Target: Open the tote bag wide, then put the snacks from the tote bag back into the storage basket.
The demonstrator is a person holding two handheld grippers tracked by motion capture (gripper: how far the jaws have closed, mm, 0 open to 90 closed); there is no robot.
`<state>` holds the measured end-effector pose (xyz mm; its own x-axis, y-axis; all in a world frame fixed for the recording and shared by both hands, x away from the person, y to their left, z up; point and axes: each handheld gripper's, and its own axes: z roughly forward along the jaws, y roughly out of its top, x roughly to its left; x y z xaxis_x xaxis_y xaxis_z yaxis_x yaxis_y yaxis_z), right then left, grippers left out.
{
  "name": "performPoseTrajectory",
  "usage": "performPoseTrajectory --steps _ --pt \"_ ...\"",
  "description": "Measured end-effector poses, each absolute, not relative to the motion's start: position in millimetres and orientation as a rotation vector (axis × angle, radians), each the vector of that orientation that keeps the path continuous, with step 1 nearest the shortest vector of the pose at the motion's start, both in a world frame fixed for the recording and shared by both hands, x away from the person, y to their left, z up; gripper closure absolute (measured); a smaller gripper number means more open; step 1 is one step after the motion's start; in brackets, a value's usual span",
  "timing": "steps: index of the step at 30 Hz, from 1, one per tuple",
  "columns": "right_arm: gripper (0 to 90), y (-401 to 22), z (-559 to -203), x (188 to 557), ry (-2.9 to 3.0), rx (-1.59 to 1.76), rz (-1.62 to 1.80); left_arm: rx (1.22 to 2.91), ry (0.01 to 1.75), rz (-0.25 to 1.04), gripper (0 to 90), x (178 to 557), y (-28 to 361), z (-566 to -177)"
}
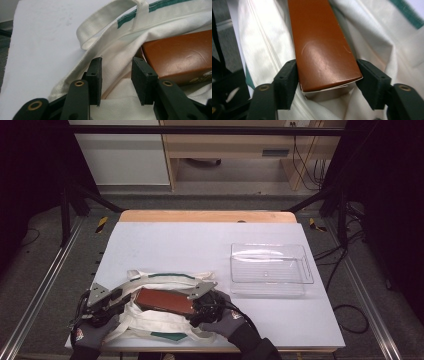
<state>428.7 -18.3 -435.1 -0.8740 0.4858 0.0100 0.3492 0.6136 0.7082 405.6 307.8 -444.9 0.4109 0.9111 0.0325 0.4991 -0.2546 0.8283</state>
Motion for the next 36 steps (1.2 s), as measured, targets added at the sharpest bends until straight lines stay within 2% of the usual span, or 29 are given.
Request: performPoseTrajectory --steps 4,10,16,25,31,36 --pt "28.8 -16 -423 428 2.616 0.666 1.176 1.889 1.184 0.691 60.1 404 308 -443" --pt "29.2 -1 -409 433 2.589 0.613 1.219 1.867 1.158 0.711 58.0 402 309 -440" --pt "30.5 20 -420 443 2.628 0.613 1.158 1.855 1.128 0.722 54.8 400 309 -437" --pt "28.9 36 -434 453 2.701 0.611 1.060 1.844 1.098 0.750 41.7 396 306 -433" --pt "34.0 45 -443 455 2.740 0.588 0.987 1.845 1.104 0.745 36.7 397 306 -434" --pt "39.4 45 -441 457 2.768 0.558 0.985 1.836 1.115 0.742 36.7 397 307 -434"
